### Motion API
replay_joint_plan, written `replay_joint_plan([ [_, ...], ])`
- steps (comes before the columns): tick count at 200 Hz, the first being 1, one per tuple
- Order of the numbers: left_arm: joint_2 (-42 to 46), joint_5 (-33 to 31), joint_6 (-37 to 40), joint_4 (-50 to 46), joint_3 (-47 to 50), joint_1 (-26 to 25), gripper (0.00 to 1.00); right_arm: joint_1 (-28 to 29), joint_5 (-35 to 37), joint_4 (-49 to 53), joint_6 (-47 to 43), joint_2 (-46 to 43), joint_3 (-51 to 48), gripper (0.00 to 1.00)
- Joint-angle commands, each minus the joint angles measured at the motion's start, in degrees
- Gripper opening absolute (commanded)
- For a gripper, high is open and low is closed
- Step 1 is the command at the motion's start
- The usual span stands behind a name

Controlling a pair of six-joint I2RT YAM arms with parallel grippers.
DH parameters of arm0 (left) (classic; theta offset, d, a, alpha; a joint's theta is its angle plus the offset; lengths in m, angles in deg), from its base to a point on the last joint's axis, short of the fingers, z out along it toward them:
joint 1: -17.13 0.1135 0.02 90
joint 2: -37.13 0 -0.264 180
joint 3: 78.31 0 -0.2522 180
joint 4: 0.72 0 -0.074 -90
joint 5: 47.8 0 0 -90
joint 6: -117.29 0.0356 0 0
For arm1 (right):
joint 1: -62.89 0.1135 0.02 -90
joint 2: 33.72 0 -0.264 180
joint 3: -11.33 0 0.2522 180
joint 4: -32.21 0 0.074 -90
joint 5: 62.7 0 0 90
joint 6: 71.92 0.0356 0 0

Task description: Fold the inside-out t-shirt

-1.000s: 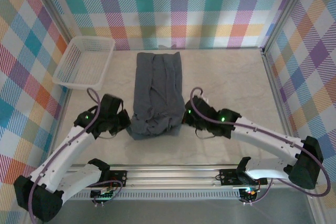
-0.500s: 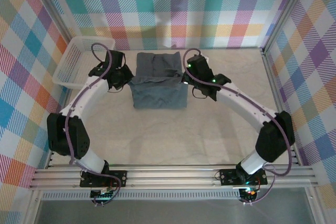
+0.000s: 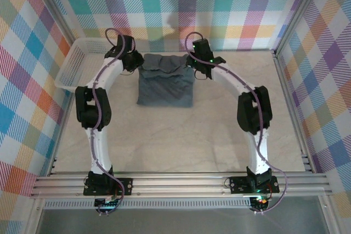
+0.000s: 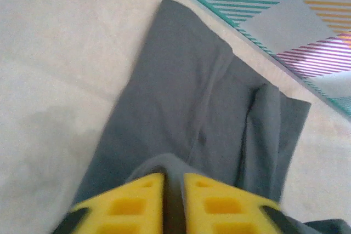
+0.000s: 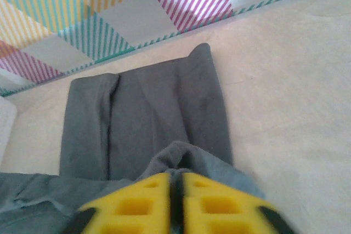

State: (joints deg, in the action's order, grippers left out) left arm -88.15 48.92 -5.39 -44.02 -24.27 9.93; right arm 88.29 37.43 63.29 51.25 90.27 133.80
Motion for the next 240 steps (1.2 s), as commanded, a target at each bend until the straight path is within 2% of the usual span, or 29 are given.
replay_joint_plan([
  [1, -6.81, 6.03, 0.75, 0.62, -8.94, 3.05, 0.42, -2.71, -6.17, 6.32, -2.73, 8.25, 13.54, 0.46],
  [12, -9.34, 8.85, 1.79, -2.43, -14.60, 4.14, 0.47, -3.49, -8.34, 16.79, -4.13, 14.11, 26.20, 0.54],
  [22, -8.61, 9.83, 2.84, -5.40, -15.86, 4.99, 0.49, -3.46, -8.50, 26.18, -6.24, 17.63, 35.66, 0.58],
  [33, -4.64, 10.19, 3.50, -5.39, -11.51, 5.57, 0.52, -3.27, -7.29, 32.10, -7.01, 17.59, 37.94, 0.64],
  [41, -0.18, 10.33, 3.63, -3.39, -5.25, 5.62, 0.55, -3.11, -7.39, 32.39, -6.91, 15.04, 33.60, 0.65],
  [49, 4.65, 10.28, 3.45, -0.35, 2.13, 5.62, 0.57, -2.73, -7.92, 29.18, -6.49, 10.69, 25.01, 0.66],
  [66, 14.01, 9.04, 1.75, 5.39, 17.71, 5.49, 0.62, -1.95, -9.52, 14.43, -4.34, -0.60, 1.02, 0.77],
  [78, 17.96, 8.76, 1.15, 6.47, 25.00, 5.49, 0.62, -1.77, -10.15, 7.22, -1.66, -5.59, -10.19, 0.79],
  [96, 19.27, 11.71, 1.36, 7.38, 31.58, 4.98, 0.61, -1.48, -14.34, 3.18, 0.33, -7.48, -17.47, 0.78],
  [112, 16.84, 14.63, 2.13, 6.50, 33.24, 3.73, 0.60, -0.61, -16.42, 1.82, 1.11, -5.85, -18.81, 0.76],
  [132, 12.45, 14.38, 2.04, 5.75, 32.80, 1.79, 0.57, -0.21, -19.10, 1.22, 3.41, -1.28, -16.84, 0.69],
  [144, 10.04, 13.44, 1.43, 4.71, 31.66, 1.14, 0.46, 0.24, -18.41, 3.30, 3.61, 1.36, -14.06, 0.61],
  [166, 9.68, 14.43, 0.80, 4.73, 32.49, 0.98, 0.15, 0.52, -17.03, 6.75, 3.48, 2.38, -12.03, 0.22],
  [185, 12.77, 14.53, 0.32, 5.18, 37.78, 0.44, 0.00, 0.61, -15.50, 6.06, 2.96, -1.99, -17.07, 0.04],
  [202, 18.05, 15.75, -1.20, 6.93, 46.78, -0.73, 0.00, 0.81, -15.79, 3.99, 2.48, -7.80, -25.00, 0.00],
  [218, 27.38, 15.18, -3.07, 10.97, 58.56, -2.97, 0.00, 2.21, -16.69, 1.69, 2.38, -13.96, -35.19, 0.00],
  [240, 42.74, 11.64, -6.31, 10.69, 73.38, -11.09, 0.00, 6.92, -14.53, 1.05, 4.81, -24.90, -51.04, 0.00],
])
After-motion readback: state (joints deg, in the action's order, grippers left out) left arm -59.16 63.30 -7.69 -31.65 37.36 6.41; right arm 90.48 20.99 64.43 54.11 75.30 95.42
